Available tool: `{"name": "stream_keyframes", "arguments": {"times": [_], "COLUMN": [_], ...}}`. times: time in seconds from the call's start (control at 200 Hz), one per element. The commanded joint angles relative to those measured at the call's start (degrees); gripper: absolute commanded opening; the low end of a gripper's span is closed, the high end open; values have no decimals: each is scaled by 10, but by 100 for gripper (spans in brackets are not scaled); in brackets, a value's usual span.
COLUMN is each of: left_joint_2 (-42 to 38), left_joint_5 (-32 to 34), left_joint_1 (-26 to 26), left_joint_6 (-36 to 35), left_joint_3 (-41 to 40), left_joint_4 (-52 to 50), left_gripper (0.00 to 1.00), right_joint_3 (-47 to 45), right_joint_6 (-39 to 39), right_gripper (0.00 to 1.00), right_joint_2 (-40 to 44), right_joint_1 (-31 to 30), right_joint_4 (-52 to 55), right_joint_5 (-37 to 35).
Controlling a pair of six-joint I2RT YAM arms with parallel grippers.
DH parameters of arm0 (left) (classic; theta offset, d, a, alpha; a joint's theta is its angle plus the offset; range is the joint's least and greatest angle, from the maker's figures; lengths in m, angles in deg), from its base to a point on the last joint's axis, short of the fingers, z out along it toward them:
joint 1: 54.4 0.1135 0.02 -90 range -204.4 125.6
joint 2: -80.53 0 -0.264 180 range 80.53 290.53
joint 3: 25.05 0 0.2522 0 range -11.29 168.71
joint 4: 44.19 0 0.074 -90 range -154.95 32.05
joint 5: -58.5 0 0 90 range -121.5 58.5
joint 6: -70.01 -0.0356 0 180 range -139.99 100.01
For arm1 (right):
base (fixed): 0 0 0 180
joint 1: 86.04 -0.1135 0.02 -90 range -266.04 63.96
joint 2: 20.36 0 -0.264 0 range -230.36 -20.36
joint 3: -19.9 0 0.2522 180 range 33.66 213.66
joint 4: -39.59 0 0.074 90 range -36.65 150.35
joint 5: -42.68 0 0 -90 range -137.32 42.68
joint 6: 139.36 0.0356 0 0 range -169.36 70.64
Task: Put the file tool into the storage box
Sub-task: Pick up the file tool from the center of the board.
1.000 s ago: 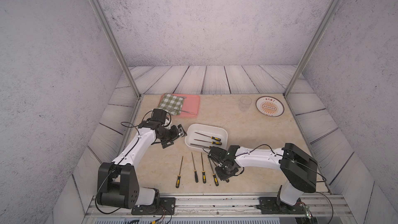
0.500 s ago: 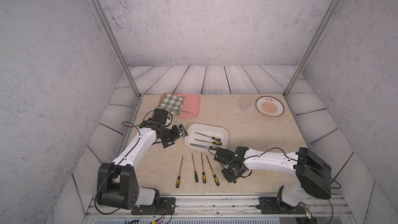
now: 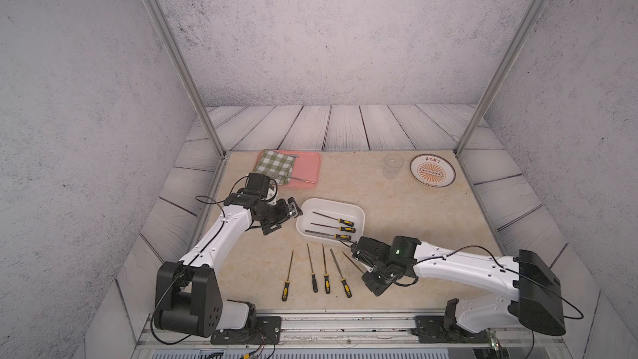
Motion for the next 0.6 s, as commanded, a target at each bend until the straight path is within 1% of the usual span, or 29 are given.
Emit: {"name": "stream_keyframes", "arguments": {"times": [0.0, 0.095, 0.22, 0.38, 0.45, 0.596], "left_joint_2": [-4, -4, -2, 4, 11, 29], "left_joint_5": [-4, -4, -5, -1, -3, -7], "left_joint_1": [-4, -5, -5, -5, -5, -5], "left_joint_6": [0, 1, -3, -12, -16, -24], "left_joint_3": [0, -2, 0, 8, 12, 27], "left_joint_4": [7, 9, 6, -2, -3, -11], "left_gripper": [98, 98, 98, 98, 98, 98], "right_joint_3": [26, 44, 68, 130, 161, 214], "right_joint_6": [-38, -59, -82, -132, -155, -196], "right_gripper": [20, 20, 19, 20, 19, 17], "right_joint_2": [24, 32, 28, -20, -52, -107], "right_joint_1": [-2, -2, -1, 2, 13, 51], "right_joint_4": [34, 39, 35, 34, 30, 8], "right_joint_5": [2, -4, -37, -87, -82, -46]}}
